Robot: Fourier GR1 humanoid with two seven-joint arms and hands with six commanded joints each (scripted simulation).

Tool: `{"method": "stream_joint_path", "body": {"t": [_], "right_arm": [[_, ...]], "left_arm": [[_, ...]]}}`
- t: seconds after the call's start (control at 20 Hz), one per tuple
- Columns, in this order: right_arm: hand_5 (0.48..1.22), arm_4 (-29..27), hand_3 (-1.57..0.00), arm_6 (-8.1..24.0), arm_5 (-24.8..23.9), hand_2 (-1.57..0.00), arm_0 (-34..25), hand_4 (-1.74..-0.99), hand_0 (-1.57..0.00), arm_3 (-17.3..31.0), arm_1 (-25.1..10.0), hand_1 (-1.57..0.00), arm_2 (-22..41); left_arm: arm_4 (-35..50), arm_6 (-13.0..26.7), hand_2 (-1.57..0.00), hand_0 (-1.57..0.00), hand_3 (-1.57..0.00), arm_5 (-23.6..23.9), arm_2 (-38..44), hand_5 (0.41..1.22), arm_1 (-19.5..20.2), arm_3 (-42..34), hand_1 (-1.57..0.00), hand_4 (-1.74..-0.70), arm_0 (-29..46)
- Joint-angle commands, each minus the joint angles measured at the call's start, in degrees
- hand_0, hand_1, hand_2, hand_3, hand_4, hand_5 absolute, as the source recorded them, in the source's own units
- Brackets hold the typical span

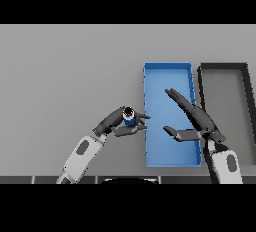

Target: Pick up the blue pipe and place it into the blue bin.

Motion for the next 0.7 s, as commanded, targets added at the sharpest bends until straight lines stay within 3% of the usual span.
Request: {"method": "stream_joint_path", "body": {"t": [0.0, 0.1, 0.3, 0.5, 0.65], "right_arm": [[0.56, 0.3, 0.0, 2.1, 0.4, -0.1, -2.7, -1.261, 0.0, -0.1, -0.3, -0.01, 1.6], [0.558, 0.9, 0.0, 4.7, 1.6, -0.08, -6.3, -1.281, 0.0, -0.7, -1.4, 0.0, 3.7], [0.559, 0.3, 0.0, 7.5, 2.9, -0.04, -13.6, -1.302, 0.0, 0.3, -0.2, 0.0, 7.4], [0.555, -0.3, 0.0, 9.6, 5.2, -0.05, -18.3, -1.268, 0.0, 3.5, 2.3, 0.0, 10.8], [0.545, -0.5, 0.0, 12.1, 6.1, -0.06, -22.6, -1.232, 0.0, 5.0, 3.3, -0.01, 12.5]], "left_arm": [[-0.5, 0.2, -1.57, -1.57, -1.57, 0.1, 0.2, 1.221, 0.0, 0.1, -1.57, -1.47, 0.1], [-1.1, 0.2, -1.57, -1.57, -1.57, -0.3, 0.4, 1.221, -0.6, 0.5, -1.57, -1.47, 0.2], [-2.2, -0.1, -1.57, -1.57, -1.57, -1.6, 0.9, 1.221, -1.1, 0.6, -1.57, -1.47, 0.5], [-2.4, -1.3, -1.57, -1.57, -1.57, -2.7, 2.4, 1.221, -1.9, 1.2, -1.57, -1.46, -0.2], [-1.2, 0.8, -1.57, -1.57, -1.57, -4.6, 3.1, 1.221, -3.1, 1.5, -1.57, -1.47, -0.4]]}}
